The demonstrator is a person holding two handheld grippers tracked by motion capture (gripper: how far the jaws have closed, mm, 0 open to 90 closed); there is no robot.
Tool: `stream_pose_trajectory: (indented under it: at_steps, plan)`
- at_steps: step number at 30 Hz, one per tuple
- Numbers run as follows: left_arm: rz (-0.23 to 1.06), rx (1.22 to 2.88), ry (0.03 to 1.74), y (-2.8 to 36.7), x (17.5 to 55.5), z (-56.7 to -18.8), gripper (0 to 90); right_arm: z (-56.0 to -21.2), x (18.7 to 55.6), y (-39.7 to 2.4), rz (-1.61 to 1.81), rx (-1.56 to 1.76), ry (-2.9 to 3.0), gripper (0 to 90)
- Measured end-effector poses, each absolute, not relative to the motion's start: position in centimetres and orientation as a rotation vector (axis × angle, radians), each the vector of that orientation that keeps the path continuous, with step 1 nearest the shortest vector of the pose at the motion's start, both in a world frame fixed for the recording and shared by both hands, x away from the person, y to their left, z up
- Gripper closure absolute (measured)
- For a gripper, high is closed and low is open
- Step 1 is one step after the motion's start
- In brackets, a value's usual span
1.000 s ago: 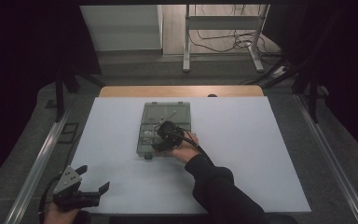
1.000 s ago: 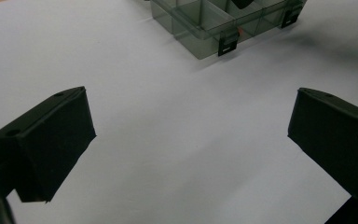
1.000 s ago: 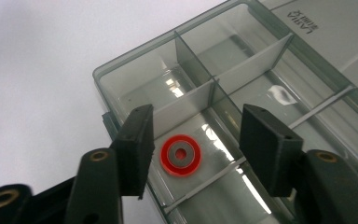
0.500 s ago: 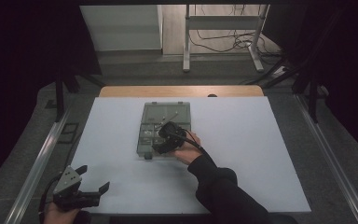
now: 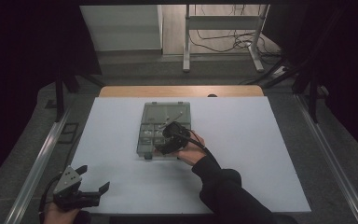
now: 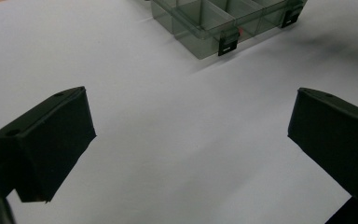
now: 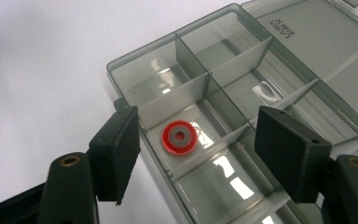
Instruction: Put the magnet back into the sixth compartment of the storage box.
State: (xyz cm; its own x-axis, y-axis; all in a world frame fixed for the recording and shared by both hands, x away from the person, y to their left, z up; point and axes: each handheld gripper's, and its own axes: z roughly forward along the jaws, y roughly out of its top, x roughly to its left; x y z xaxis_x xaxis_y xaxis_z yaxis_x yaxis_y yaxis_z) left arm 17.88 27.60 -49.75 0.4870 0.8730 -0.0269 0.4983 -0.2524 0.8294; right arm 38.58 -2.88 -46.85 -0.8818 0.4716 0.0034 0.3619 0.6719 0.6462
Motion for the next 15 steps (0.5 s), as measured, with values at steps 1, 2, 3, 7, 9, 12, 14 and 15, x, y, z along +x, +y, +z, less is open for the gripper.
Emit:
stream_pose_trajectory:
  at_steps: [1,2,3,7,9,12,14,15]
  plan:
    - [0.573,1.907,1.138,27.6,17.9,-49.7,0.8,-46.8,38.6,-2.9,0.998,0.685,2.721,30.2]
    - [0.574,1.908,1.138,27.6,17.9,-49.7,0.8,-46.8,38.6,-3.0,1.002,0.681,2.72,29.3]
    - [0.574,1.908,1.138,27.6,17.9,-49.7,0.8,-46.8,38.5,-3.1,1.001,0.685,2.719,28.7]
    - [0.573,1.907,1.139,27.6,17.9,-49.8,0.8,-46.7,38.4,-3.4,1.005,0.69,2.718,28.4]
    - [0.573,1.908,1.139,27.6,17.9,-49.8,0.8,-46.7,38.4,-3.6,1.008,0.698,2.723,28.5]
    - [0.574,1.908,1.138,27.6,17.9,-49.7,0.9,-46.6,38.4,-3.9,1.011,0.693,2.721,26.8]
    - [0.574,1.908,1.138,27.6,17.9,-49.7,0.9,-46.6,38.3,-4.1,1.017,0.7,2.721,25.5]
    - [0.574,1.908,1.138,27.6,17.9,-49.7,0.9,-46.5,38.3,-4.2,1.019,0.703,2.719,24.7]
